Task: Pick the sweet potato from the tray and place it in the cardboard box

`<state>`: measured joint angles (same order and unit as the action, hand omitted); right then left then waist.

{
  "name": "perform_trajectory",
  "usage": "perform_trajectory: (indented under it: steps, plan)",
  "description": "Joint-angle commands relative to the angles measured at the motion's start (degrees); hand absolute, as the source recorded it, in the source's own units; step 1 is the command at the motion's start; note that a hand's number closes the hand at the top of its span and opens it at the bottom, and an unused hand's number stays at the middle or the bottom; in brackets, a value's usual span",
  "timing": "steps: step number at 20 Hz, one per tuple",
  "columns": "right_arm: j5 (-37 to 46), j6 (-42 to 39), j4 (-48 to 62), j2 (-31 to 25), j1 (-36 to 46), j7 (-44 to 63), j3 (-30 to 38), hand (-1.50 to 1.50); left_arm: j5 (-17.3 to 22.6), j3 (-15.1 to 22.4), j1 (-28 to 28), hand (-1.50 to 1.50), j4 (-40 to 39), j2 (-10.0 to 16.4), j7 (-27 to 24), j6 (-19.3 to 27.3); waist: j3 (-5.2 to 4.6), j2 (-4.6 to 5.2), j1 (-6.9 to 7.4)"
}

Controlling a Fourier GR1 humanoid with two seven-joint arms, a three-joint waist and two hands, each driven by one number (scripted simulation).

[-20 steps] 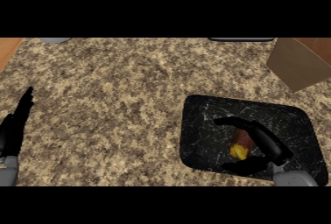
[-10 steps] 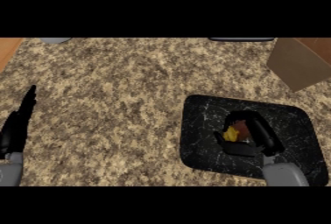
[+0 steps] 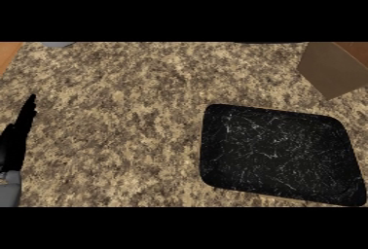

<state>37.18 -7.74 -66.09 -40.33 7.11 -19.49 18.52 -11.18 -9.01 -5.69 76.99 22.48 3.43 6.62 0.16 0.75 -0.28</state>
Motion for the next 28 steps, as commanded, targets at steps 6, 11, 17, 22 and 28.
perform_trajectory:
  steps: [6, 11, 17, 22, 28]
  plan:
    - [-1.5, 8.1, 20.3, -17.2, 8.8, -18.4, 12.4, 1.50, -0.6, 1.1, -1.1, 0.00, -0.4, -0.8, -0.2, -0.4, 0.16, 0.00, 1.93]
    - [-1.8, 6.9, 32.0, -20.2, 17.9, -27.7, 11.3, 1.50, 0.0, -0.5, -3.7, 0.00, -5.8, -0.7, -3.1, -0.7, 0.01, 0.05, 2.00]
    - [-2.0, -4.2, 37.1, -21.9, 32.3, -23.4, 7.8, 1.50, -0.2, 0.5, -4.4, 0.00, -2.9, -0.3, -0.4, -2.4, -0.07, -0.12, 2.76]
    - [-0.8, -2.8, 40.0, -15.4, 41.4, -16.7, 5.6, 1.50, -1.0, 0.3, -0.8, 0.00, -0.6, -0.1, -1.1, -1.9, -0.10, -0.23, 3.05]
    - [0.3, -5.0, 46.4, -12.5, 51.9, -8.7, 4.6, 1.50, -2.8, 1.7, -6.0, 0.00, -4.4, -2.5, -0.2, -0.1, -0.10, 0.31, 2.97]
